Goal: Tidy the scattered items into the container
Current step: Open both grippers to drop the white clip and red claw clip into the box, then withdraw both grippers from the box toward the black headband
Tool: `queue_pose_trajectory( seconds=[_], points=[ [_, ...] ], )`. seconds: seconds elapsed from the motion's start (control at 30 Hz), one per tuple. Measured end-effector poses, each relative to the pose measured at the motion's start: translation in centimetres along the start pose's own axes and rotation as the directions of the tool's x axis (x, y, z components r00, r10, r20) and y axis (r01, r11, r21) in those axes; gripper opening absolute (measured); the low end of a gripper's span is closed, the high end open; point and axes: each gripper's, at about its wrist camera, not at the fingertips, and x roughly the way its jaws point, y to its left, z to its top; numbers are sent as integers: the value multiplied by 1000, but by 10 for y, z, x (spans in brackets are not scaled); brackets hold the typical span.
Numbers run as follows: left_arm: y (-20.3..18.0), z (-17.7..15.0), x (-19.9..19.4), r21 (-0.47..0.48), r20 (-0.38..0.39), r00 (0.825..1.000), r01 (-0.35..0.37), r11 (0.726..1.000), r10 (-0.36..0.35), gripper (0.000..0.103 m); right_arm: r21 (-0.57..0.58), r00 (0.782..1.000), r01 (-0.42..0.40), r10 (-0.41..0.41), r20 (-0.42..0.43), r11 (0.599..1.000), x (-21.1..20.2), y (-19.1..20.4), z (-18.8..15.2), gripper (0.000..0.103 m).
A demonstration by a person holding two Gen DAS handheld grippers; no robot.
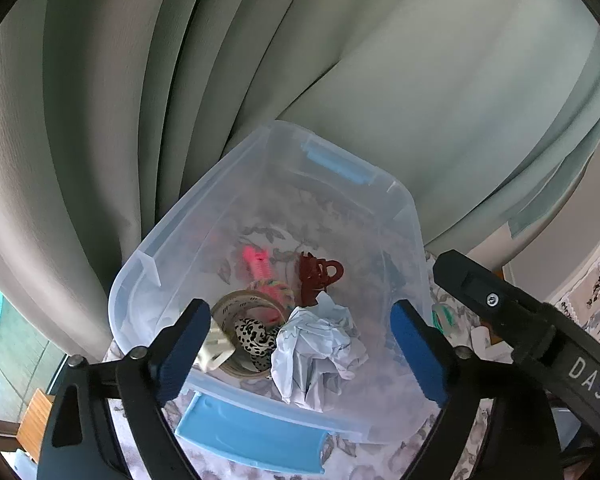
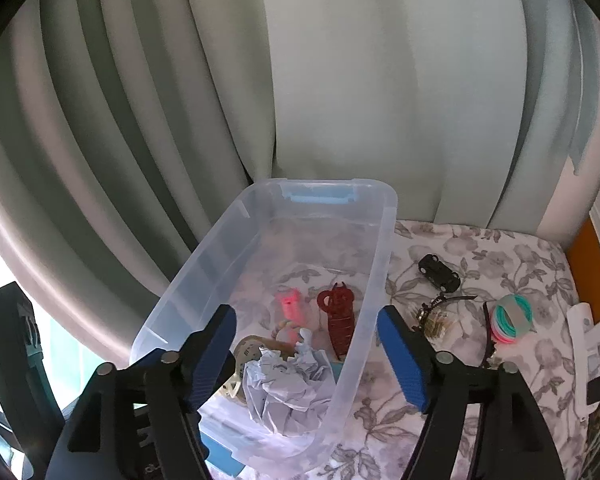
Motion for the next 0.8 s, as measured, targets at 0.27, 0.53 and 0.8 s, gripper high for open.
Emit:
queue_pose_trajectory(
  seconds=[0.27, 0.53, 0.8],
  points=[
    [-8, -2, -4, 28, 20, 1000, -16, 999, 15, 101, 31, 1000, 1, -1, 12, 1000, -9, -10, -3, 94],
    [-18, -4, -9, 59, 30, 999, -26, 998, 24, 101, 69, 1000, -1, -1, 27, 998, -21, -24, -5, 102],
    [-38, -9, -20, 117, 62, 998, -35, 993, 27, 101, 97, 999, -12, 7, 50, 995, -37, -42, -7, 103]
  ],
)
